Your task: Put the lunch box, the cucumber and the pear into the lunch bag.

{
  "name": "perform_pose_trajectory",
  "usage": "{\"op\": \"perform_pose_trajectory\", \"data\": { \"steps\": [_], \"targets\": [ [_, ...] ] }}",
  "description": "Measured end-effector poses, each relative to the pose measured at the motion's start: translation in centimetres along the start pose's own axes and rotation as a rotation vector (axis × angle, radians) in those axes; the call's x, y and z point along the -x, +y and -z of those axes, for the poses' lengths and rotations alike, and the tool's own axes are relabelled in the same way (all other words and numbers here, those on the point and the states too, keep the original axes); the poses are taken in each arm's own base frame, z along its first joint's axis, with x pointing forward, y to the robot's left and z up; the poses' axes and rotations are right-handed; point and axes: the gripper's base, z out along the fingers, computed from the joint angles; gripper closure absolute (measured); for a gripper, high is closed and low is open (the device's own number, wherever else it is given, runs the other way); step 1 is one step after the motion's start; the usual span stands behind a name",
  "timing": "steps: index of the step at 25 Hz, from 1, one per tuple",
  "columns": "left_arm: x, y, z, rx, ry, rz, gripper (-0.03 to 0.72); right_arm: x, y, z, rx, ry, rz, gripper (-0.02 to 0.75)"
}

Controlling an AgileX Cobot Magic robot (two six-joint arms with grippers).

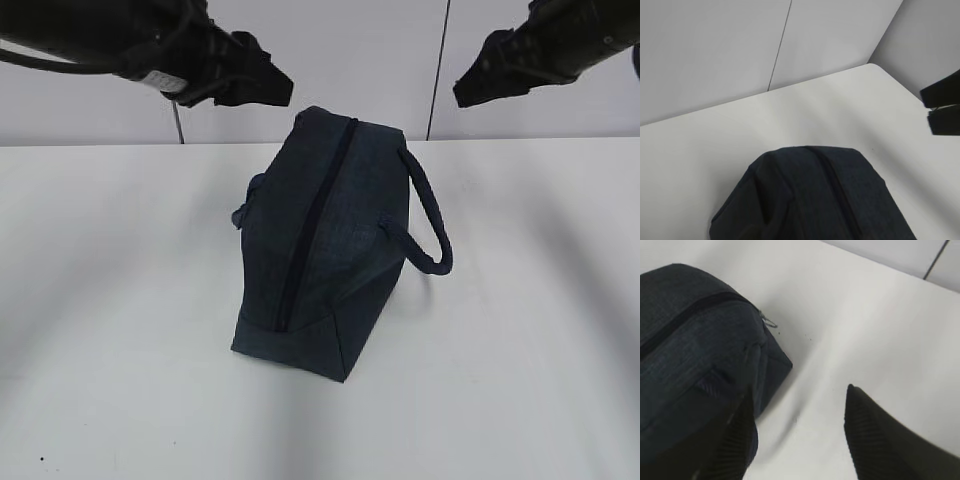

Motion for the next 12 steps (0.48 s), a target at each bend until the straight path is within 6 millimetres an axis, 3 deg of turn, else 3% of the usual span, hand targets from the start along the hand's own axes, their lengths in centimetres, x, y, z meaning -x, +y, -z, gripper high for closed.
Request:
{"op": "perform_pose_trajectory", "data": {
  "steps": [6,12],
  "targets": [
    [0.4,1.2,4.4,0.081,0.055,0.017,0.337,-0.8,0.6,3.4,-0.096,0.145,-0.13,0.288],
    [0.1,1.9,7.7,0.229,0.143,-0.022,0.337,-1.5,1.0,4.1,-0.093,0.223,-0.218,0.289]
  ]
}}
